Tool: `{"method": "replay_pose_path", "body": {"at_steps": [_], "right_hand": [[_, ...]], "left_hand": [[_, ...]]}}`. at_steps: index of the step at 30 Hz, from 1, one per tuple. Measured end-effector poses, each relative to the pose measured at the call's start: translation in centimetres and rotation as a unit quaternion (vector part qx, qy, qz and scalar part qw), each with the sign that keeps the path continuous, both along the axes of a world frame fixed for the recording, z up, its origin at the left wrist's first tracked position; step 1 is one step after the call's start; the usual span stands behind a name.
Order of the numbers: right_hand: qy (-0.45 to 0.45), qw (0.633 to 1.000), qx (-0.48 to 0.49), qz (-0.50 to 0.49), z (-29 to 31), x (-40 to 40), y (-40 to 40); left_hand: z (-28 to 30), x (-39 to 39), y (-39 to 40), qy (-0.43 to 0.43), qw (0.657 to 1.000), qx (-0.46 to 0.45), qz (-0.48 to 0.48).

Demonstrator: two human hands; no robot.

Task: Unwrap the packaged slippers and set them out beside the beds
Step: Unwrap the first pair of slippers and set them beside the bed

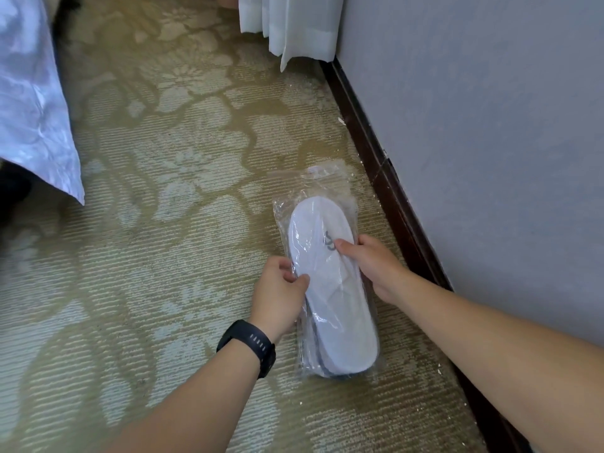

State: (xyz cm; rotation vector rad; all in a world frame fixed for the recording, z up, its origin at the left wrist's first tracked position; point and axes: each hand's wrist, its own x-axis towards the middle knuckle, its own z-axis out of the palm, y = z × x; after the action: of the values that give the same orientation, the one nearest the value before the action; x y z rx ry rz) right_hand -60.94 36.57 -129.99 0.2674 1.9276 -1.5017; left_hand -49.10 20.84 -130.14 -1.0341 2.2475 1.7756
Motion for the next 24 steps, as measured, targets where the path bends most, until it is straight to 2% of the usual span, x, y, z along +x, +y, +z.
{"method": "replay_pose_path", "body": {"at_steps": [3, 7, 11, 15, 18, 20, 22, 24], "right_hand": [[-0.002, 0.999, -0.02, 0.028, 1.7, -1.6, -1.1], [0.017, 0.994, 0.002, 0.105, 4.7, -3.5, -3.1], [0.042, 0.984, 0.014, 0.173, 7.5, -5.4, -4.8], [0.082, 0.965, 0.059, 0.243, 8.7, -6.0, -5.4], [0.147, 0.94, 0.114, 0.286, 9.0, -5.4, -5.9], [0.157, 0.935, 0.112, 0.298, 9.2, -4.8, -6.3], [0.163, 0.925, 0.116, 0.322, 9.5, -4.2, -6.4], [0.179, 0.908, 0.13, 0.356, 9.9, -3.6, -6.4]], "left_hand": [[1.4, 0.1, -0.5, 0.011, 1.0, 0.0, -0.006], [4.0, 0.0, -1.5, 0.019, 0.999, 0.023, -0.038], [6.9, -0.2, -3.8, -0.007, 0.993, 0.024, -0.115], [10.3, -0.5, -8.0, -0.01, 0.972, -0.128, -0.198], [12.9, -1.0, -11.4, 0.024, 0.949, -0.257, -0.184], [13.6, -1.2, -13.3, 0.036, 0.936, -0.305, -0.169], [13.3, -1.7, -14.9, 0.025, 0.949, -0.281, -0.144], [12.7, -1.9, -15.5, -0.007, 0.987, -0.125, -0.105]]}}
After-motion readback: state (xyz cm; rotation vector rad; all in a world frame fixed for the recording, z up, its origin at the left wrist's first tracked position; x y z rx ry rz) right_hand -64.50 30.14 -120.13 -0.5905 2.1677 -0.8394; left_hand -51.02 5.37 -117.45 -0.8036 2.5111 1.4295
